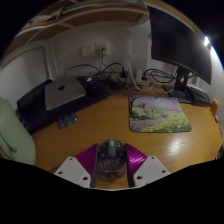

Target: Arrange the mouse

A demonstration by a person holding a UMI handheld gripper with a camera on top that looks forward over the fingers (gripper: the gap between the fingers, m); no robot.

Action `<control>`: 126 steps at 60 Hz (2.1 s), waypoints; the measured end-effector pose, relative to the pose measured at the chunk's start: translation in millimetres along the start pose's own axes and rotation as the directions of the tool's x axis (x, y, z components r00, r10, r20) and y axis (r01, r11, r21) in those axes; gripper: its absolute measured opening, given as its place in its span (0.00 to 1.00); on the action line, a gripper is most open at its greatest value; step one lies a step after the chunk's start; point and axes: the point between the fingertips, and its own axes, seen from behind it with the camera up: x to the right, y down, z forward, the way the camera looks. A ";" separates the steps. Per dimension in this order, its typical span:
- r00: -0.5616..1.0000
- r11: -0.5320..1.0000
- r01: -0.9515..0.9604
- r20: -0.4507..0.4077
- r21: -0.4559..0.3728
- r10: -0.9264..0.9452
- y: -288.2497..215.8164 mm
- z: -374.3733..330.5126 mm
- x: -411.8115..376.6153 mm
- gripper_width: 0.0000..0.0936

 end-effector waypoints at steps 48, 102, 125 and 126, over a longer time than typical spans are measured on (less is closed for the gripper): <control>0.991 0.994 -0.104 -0.083 0.025 0.106 -121.9 104.4 200.6 0.45; 0.992 0.988 -0.088 -0.105 -0.123 0.075 -44.6 -197.7 187.5 0.91; 0.989 0.993 -0.077 -0.133 -0.094 0.064 -33.3 -229.8 182.4 0.91; 0.989 0.993 -0.073 -0.136 -0.088 0.060 -34.6 -229.9 183.1 0.91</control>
